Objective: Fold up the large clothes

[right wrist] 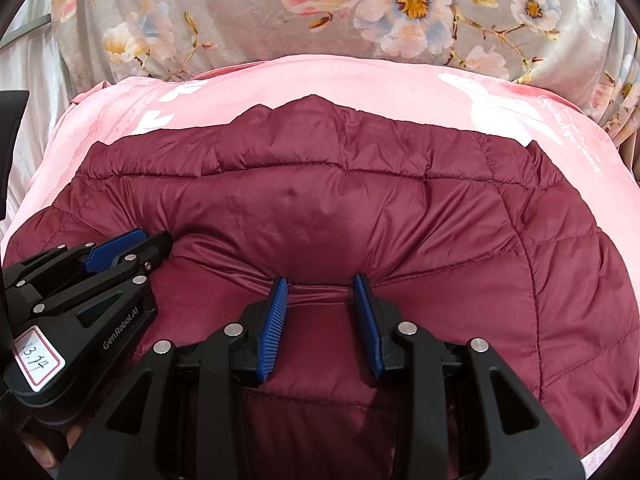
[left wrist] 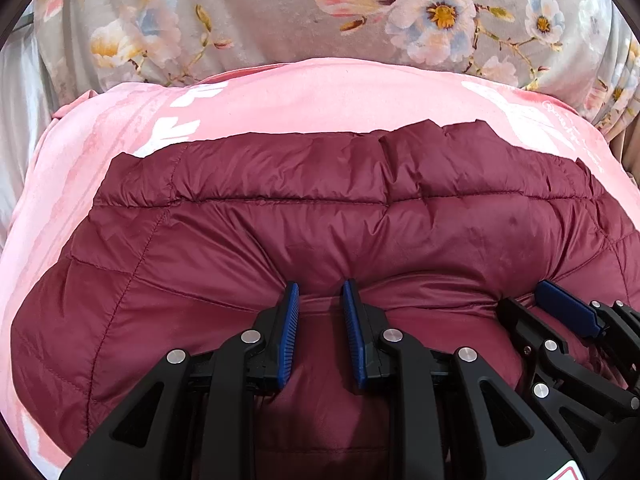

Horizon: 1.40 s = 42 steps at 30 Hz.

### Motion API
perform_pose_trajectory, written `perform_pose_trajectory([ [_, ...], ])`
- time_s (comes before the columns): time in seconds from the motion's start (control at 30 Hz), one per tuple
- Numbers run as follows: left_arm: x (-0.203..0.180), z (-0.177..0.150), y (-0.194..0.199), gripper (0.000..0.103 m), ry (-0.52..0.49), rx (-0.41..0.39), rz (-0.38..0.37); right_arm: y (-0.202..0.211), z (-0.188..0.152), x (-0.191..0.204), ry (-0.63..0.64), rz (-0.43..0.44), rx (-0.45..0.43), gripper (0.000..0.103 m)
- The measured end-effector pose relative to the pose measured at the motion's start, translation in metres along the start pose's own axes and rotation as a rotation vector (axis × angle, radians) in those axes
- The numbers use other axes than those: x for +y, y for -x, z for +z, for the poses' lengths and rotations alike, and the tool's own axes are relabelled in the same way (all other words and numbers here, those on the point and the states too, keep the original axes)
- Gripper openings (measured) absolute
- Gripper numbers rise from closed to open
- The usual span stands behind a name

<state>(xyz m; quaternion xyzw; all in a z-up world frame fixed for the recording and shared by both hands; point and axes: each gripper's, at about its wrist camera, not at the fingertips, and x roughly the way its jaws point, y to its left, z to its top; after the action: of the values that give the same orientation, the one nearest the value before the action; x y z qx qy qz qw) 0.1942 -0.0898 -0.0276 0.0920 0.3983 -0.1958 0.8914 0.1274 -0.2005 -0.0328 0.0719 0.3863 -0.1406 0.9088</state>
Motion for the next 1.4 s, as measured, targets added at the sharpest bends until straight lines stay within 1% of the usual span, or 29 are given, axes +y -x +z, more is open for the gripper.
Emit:
perform_pose_trajectory([
  [0.03, 0.002, 0.000, 0.003, 0.024, 0.009, 0.002, -0.008, 0.001, 0.000, -0.001, -0.004, 0.005, -0.003, 0.033],
  [0.07, 0.007, -0.001, 0.008, 0.025, 0.028, 0.012, -0.019, 0.004, 0.001, -0.001, -0.009, 0.008, 0.016, 0.033],
  [0.13, 0.021, -0.004, 0.026, 0.027, 0.086, 0.021, -0.033, 0.018, 0.001, 0.002, -0.009, -0.001, 0.014, 0.033],
  [0.17, 0.032, -0.008, 0.040, 0.037, 0.122, 0.018, -0.046, 0.028, 0.000, 0.004, -0.014, 0.012, 0.007, 0.033],
  [0.2, 0.044, -0.012, 0.052, 0.055, 0.160, 0.011, -0.058, 0.040, -0.002, 0.008, -0.016, 0.030, -0.003, 0.033],
  [0.23, 0.057, -0.016, 0.062, 0.063, 0.198, 0.007, -0.060, 0.049, -0.003, 0.012, -0.010, 0.040, -0.007, 0.033],
  [0.27, 0.072, -0.022, 0.072, 0.068, 0.242, 0.003, -0.050, 0.058, -0.005, 0.018, -0.002, 0.049, -0.010, 0.033],
  [0.33, 0.101, -0.032, 0.085, 0.069, 0.314, 0.009, -0.025, 0.071, -0.010, 0.028, 0.006, 0.091, -0.002, 0.033],
  [0.4, 0.131, -0.042, 0.089, 0.069, 0.372, 0.043, 0.002, 0.072, -0.016, 0.035, 0.009, 0.112, 0.029, 0.031],
  [0.47, 0.153, -0.051, 0.089, 0.069, 0.424, 0.064, 0.017, 0.067, -0.020, 0.038, -0.003, 0.131, 0.057, 0.022],
  [0.53, 0.174, -0.060, 0.087, 0.069, 0.489, 0.089, 0.035, 0.060, -0.023, 0.038, -0.024, 0.136, 0.081, 0.021],
  [0.57, 0.182, -0.065, 0.085, 0.069, 0.530, 0.097, 0.019, 0.057, -0.025, 0.036, -0.038, 0.143, 0.094, 0.021],
  [0.6, 0.192, -0.070, 0.082, 0.069, 0.582, 0.106, -0.012, 0.055, -0.026, 0.036, -0.048, 0.146, 0.100, 0.021],
  [0.67, 0.202, -0.076, 0.075, 0.069, 0.649, 0.125, -0.058, 0.051, -0.028, 0.036, -0.062, 0.151, 0.114, 0.019],
  [0.73, 0.202, -0.075, 0.069, 0.069, 0.669, 0.132, -0.073, 0.048, -0.028, 0.036, -0.061, 0.147, 0.119, 0.019],
  [0.87, 0.194, -0.066, 0.062, 0.070, 0.666, 0.121, -0.101, 0.043, -0.031, 0.039, -0.040, 0.131, 0.116, 0.018],
  [0.9, 0.191, -0.064, 0.060, 0.068, 0.666, 0.117, -0.131, 0.042, -0.031, 0.039, -0.037, 0.129, 0.114, 0.018],
  [0.93, 0.189, -0.061, 0.059, 0.062, 0.664, 0.121, -0.166, 0.042, -0.032, 0.039, -0.036, 0.128, 0.112, 0.018],
  [0.97, 0.185, -0.057, 0.060, 0.045, 0.661, 0.124, -0.190, 0.041, -0.032, 0.039, -0.035, 0.128, 0.111, 0.018],
  [1.0, 0.180, -0.051, 0.064, 0.030, 0.645, 0.118, -0.198, 0.041, -0.032, 0.039, -0.035, 0.128, 0.110, 0.018],
  [1.07, 0.169, -0.041, 0.078, 0.013, 0.596, 0.091, -0.209, 0.040, -0.032, 0.040, -0.038, 0.128, 0.111, 0.018],
  [1.13, 0.154, -0.025, 0.100, 0.010, 0.531, 0.044, -0.212, 0.039, -0.033, 0.039, -0.040, 0.129, 0.109, 0.018],
  [1.2, 0.130, -0.002, 0.130, 0.008, 0.448, -0.025, -0.246, 0.038, -0.032, 0.038, -0.044, 0.137, 0.110, 0.019],
  [1.23, 0.121, 0.007, 0.139, 0.008, 0.419, -0.046, -0.258, 0.038, -0.032, 0.037, -0.046, 0.142, 0.112, 0.019],
  [1.27, 0.102, 0.020, 0.154, 0.008, 0.364, -0.078, -0.279, 0.041, -0.030, 0.035, -0.056, 0.150, 0.116, 0.019],
  [1.33, 0.072, 0.037, 0.173, 0.008, 0.277, -0.114, -0.309, 0.050, -0.027, 0.022, -0.110, 0.191, 0.114, 0.019],
  [1.37, 0.053, 0.045, 0.183, 0.008, 0.229, -0.130, -0.325, 0.059, -0.025, 0.012, -0.141, 0.206, 0.099, 0.019],
  [1.4, 0.037, 0.051, 0.190, 0.008, 0.192, -0.137, -0.339, 0.067, -0.024, 0.002, -0.159, 0.201, 0.082, 0.019],
])
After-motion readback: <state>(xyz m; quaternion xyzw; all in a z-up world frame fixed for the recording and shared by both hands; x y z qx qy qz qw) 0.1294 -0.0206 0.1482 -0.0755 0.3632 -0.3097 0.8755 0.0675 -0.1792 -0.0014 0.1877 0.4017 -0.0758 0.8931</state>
